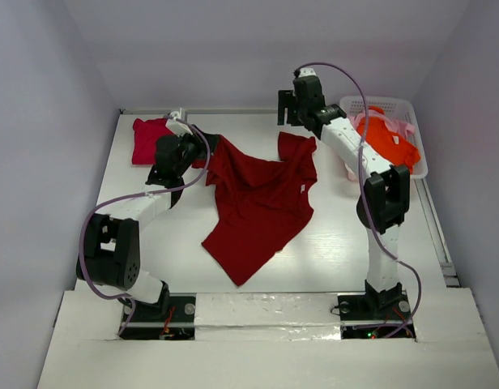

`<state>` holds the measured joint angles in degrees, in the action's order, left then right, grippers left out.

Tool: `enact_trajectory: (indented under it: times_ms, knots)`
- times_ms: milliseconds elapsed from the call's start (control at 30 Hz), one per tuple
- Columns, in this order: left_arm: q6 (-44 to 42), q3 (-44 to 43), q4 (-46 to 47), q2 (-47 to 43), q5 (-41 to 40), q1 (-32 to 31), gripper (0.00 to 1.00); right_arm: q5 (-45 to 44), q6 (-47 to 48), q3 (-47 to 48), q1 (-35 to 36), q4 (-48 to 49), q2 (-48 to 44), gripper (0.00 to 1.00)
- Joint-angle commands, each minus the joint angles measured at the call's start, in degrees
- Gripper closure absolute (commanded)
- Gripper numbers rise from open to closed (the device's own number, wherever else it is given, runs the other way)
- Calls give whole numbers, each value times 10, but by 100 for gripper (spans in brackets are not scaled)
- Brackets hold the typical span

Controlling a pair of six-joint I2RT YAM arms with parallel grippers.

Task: Fold and stack the t-shirts
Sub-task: Flatten the tshirt out

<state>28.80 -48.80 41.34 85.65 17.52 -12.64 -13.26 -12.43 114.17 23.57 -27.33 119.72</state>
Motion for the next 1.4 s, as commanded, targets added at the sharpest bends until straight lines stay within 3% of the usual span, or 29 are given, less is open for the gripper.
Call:
enact_trajectory:
  times_ms: [0,300,633,900,1367]
  knots:
    - [-8,-27,40,-18,7,3,100,5,1,68,-2,-34,12,23]
    - [-8,-27,30,-34,4,3,100,13,-11,104,-2,-91,68,26]
    - [-10,-31,8,-38,-6,8,100,29,-17,28,-2,-92,34,27]
    - [-10,-19,9,-46,-5,8,100,60,-28,-43,-2,-56,18,35]
    - [-10,-12,13,-50,0,13,100,62,-23,-35,-2,-62,38,34]
